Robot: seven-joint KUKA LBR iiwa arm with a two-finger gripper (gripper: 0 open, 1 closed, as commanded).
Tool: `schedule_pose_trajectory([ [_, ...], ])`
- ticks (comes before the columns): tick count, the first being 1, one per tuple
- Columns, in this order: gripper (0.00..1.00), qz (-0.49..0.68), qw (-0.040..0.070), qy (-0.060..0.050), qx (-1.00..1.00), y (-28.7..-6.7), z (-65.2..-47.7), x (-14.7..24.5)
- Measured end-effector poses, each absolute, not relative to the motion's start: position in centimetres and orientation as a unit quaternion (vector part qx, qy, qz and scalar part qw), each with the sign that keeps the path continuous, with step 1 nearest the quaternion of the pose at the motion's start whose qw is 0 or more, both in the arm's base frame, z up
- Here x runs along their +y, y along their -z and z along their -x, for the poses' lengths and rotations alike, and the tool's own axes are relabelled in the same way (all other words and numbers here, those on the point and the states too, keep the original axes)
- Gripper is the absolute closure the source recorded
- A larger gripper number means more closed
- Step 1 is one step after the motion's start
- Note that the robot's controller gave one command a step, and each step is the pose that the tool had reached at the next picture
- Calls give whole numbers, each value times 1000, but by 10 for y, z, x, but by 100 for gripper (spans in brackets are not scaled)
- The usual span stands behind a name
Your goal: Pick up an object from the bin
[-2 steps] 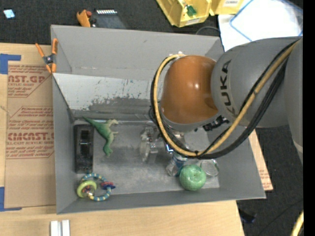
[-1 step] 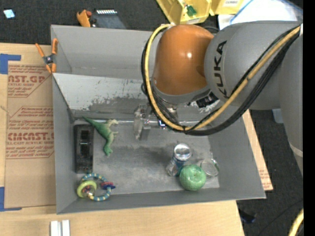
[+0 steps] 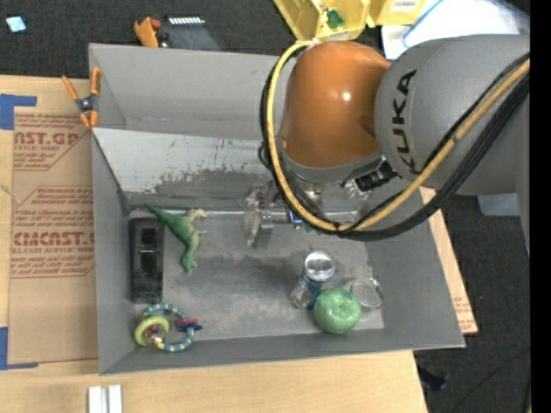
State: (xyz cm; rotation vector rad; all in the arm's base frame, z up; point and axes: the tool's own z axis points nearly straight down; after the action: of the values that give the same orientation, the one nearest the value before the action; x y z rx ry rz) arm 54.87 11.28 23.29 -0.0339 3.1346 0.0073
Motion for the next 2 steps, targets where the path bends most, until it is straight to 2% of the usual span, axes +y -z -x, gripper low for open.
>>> schedule_pose_trajectory([
  [1, 100, 1, 7, -4, 1000, -219, -547, 110],
  [2, 100, 52, 8, -3, 999, -203, -570, 110],
])
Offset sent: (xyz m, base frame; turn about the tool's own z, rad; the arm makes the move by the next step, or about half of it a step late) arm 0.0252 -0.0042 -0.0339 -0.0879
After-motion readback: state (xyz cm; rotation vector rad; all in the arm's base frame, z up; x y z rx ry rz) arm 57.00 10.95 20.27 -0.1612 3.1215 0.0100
